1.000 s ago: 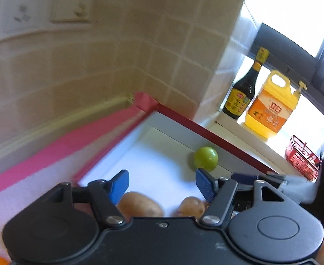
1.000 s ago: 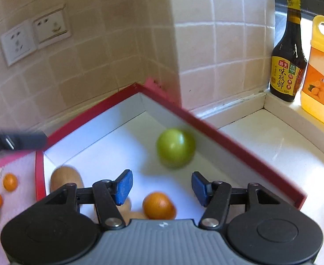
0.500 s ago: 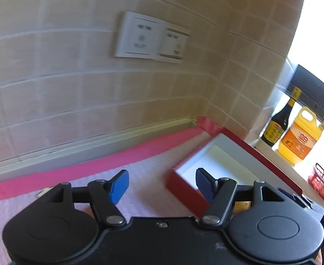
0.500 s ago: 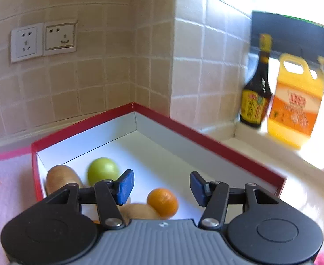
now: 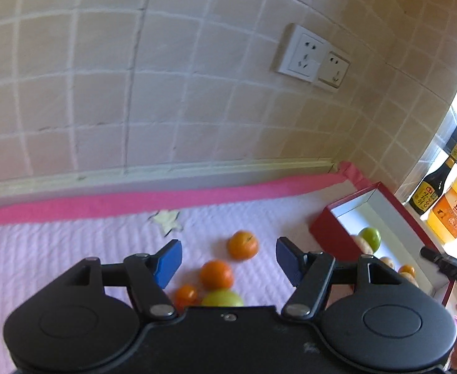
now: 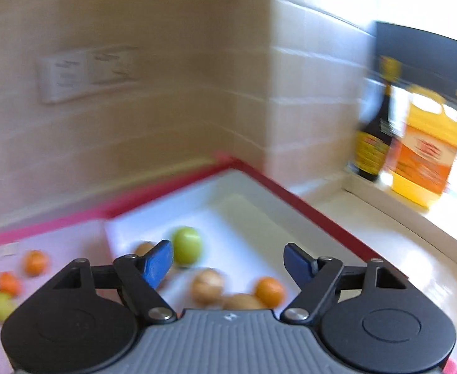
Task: Organize fruits
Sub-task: 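Grasp the strawberry with the left tool while the right grasps the brown pear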
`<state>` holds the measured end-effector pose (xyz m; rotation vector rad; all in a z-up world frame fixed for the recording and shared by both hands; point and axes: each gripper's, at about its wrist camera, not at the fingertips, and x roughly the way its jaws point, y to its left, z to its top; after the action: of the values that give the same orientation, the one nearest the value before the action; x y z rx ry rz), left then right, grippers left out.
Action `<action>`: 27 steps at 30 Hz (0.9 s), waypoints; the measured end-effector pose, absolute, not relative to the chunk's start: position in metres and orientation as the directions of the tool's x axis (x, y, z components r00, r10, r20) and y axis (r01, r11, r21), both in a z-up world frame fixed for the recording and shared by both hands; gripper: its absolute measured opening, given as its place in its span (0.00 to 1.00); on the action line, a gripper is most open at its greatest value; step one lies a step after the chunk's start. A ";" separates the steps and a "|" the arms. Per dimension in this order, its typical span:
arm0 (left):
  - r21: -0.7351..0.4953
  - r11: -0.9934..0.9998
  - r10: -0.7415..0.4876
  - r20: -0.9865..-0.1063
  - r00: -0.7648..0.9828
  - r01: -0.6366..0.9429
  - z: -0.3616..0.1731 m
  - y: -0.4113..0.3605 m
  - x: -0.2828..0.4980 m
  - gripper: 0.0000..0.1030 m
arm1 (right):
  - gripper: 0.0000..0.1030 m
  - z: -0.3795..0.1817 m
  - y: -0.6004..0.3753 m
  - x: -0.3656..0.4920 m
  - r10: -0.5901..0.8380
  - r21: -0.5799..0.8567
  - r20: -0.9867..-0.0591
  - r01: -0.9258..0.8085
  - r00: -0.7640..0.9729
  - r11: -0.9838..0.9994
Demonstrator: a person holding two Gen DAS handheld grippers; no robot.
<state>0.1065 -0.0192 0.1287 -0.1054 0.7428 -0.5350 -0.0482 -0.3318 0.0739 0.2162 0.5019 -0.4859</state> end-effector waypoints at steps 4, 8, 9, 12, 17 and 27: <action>-0.290 0.863 -0.499 -0.610 0.616 0.413 0.135 0.000 0.096 0.77 | 0.77 0.109 -0.301 -0.045 -0.255 0.081 -0.505 0.339 0.825 0.937; -0.270 0.873 -0.481 -0.616 0.624 0.406 0.131 0.013 0.087 0.79 | 0.72 0.113 -0.280 -0.038 -0.070 0.149 -0.562 0.184 0.824 0.972; -0.267 0.879 -0.470 -0.629 0.619 0.395 0.126 0.015 0.086 0.79 | 0.69 0.108 -0.274 -0.034 -0.022 0.169 -0.586 0.149 0.810 0.974; -0.272 0.892 -0.445 -0.669 0.596 0.361 0.105 0.020 0.086 0.79 | 0.62 0.082 -0.256 -0.021 0.046 0.186 -0.665 0.106 0.745 0.977; -0.308 0.886 -0.453 -0.733 0.507 0.347 0.067 0.019 0.092 0.79 | 0.60 0.044 -0.248 0.001 0.016 0.150 -0.756 0.149 0.654 0.977; -0.316 0.894 -0.440 -0.753 0.489 0.317 0.034 -0.003 0.110 0.79 | 0.59 0.007 -0.247 0.030 -0.106 0.035 -0.794 0.220 0.599 0.975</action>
<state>0.1097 -0.0031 0.0337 -0.1412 0.9554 -0.4621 0.0297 -0.2473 0.0073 0.1344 0.9096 -0.1895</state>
